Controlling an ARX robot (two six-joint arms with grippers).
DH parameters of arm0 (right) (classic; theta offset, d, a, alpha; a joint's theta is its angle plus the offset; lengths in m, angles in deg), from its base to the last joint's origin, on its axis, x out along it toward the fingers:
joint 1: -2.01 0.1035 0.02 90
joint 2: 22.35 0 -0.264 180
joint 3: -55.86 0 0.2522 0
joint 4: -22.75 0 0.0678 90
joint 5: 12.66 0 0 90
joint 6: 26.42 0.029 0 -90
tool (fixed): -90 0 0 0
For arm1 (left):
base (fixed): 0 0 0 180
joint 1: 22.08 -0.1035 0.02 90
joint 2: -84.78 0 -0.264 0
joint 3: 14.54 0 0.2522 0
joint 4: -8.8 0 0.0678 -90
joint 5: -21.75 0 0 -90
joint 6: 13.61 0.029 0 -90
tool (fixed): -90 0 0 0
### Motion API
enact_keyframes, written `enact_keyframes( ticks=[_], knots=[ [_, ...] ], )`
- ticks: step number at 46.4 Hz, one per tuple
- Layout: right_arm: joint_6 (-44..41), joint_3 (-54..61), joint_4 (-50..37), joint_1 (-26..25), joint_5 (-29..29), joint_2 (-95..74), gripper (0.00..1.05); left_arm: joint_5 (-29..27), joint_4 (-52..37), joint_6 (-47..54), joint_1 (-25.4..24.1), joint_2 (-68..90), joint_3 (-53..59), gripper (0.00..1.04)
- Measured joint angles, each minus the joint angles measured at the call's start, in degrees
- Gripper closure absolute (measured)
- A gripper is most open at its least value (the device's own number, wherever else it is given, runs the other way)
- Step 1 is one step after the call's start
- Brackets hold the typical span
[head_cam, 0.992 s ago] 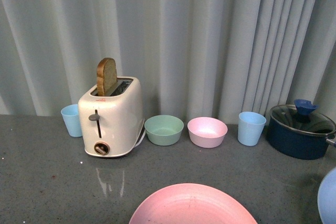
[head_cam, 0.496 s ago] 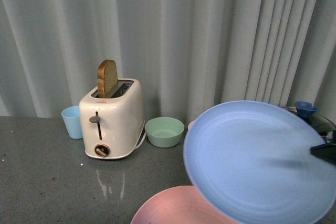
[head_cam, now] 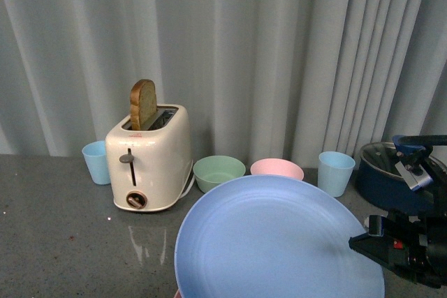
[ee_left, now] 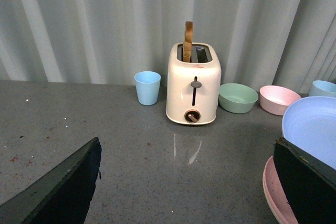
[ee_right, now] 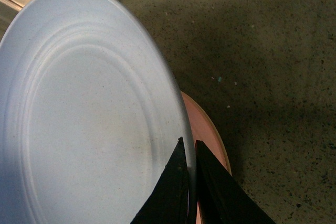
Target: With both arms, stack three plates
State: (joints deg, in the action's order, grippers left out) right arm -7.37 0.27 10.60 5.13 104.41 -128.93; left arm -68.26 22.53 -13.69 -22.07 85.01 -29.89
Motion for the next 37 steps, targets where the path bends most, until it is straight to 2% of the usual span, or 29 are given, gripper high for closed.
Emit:
enact_keyframes(
  ticks=[37],
  knots=[
    [2.1,0.0,-1.3,3.2,-0.9,-7.5,1.01,0.0,0.0,0.0,0.0,0.0,0.0,0.07]
  ],
)
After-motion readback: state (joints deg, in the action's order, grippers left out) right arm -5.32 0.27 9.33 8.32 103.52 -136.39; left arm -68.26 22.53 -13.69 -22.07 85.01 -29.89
